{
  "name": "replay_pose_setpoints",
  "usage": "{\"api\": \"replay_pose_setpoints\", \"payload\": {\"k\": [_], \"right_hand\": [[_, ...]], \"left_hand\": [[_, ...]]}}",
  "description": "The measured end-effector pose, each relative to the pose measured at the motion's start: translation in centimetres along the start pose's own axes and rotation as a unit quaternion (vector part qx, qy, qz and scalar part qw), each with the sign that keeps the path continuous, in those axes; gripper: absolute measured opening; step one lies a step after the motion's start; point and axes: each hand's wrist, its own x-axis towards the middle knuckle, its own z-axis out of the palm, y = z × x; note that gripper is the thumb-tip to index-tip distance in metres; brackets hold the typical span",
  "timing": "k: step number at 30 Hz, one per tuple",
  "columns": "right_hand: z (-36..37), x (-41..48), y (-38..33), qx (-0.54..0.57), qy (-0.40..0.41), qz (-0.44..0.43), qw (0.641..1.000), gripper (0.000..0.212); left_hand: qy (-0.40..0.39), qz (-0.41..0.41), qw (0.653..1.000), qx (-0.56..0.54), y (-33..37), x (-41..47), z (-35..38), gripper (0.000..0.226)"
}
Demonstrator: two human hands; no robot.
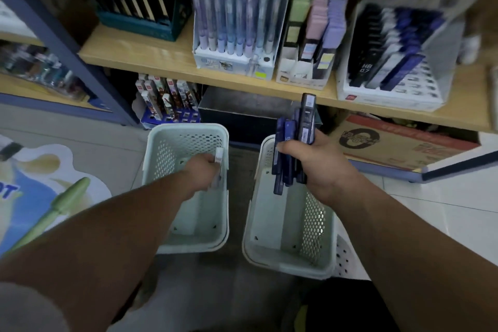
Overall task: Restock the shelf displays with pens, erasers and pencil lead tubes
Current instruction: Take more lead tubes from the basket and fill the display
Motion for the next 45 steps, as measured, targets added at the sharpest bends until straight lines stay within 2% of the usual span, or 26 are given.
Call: {"api": "replay_pose_setpoints", "payload": {"k": [5, 7, 9, 12, 17, 21, 25, 28, 31, 34, 37, 45], "right_hand": [[-2.8, -4.7, -4.6, 0.047, -0.005, -0.049, 0.998, 0.018], [-4.3, -6.6, -6.1, 0.056, 0.005, -0.062, 0.996, 0.02], [-6.1, -8.1, -7.3, 0.068, 0.024, -0.077, 0.994, 0.027], [-9.0, -9.7, -8.4, 0.096, 0.061, -0.092, 0.989, 0.02], [-12.9, -10.4, -9.2, 0.141, 0.092, -0.093, 0.981, 0.022], [-15.5, -9.7, -7.9, 0.165, 0.08, -0.064, 0.981, 0.018], [-17.8, -8.5, -6.7, 0.174, 0.077, -0.031, 0.981, 0.008], [-19.2, -7.4, -6.7, 0.192, 0.076, -0.026, 0.978, 0.008], [-20.4, -6.3, -7.3, 0.215, 0.091, -0.046, 0.971, 0.013], [-21.4, -5.6, -7.7, 0.222, 0.095, -0.059, 0.969, 0.017], [-22.5, -5.4, -7.8, 0.237, 0.099, -0.063, 0.964, 0.012], [-25.0, -5.2, -7.1, 0.263, 0.117, -0.057, 0.956, 0.01]], "left_hand": [[0.071, 0.082, 0.994, -0.029, 5.7, -6.1, -0.2, 0.018], [0.065, 0.091, 0.991, -0.07, 7.6, -8.6, 0.3, 0.015], [0.06, 0.117, 0.987, -0.091, 9.5, -10.7, 0.8, 0.026], [0.06, 0.169, 0.976, -0.121, 12.8, -13.8, 1.8, 0.034], [0.033, 0.255, 0.95, -0.179, 18.3, -18.2, 3.6, 0.049], [0.028, 0.279, 0.932, -0.228, 20.1, -19.8, 5.5, 0.033], [0.071, 0.271, 0.931, -0.235, 21.3, -18.6, 8.3, 0.024], [0.108, 0.276, 0.926, -0.234, 23.5, -16.9, 10.5, 0.019], [0.099, 0.287, 0.921, -0.245, 26.6, -15.8, 12.4, 0.017], [0.095, 0.319, 0.918, -0.215, 29.4, -14.7, 13.5, 0.016], [0.111, 0.36, 0.913, -0.156, 31.6, -13.3, 14.3, 0.018], [0.202, 0.422, 0.884, -0.025, 37.3, -8.8, 15.2, 0.025]]}}
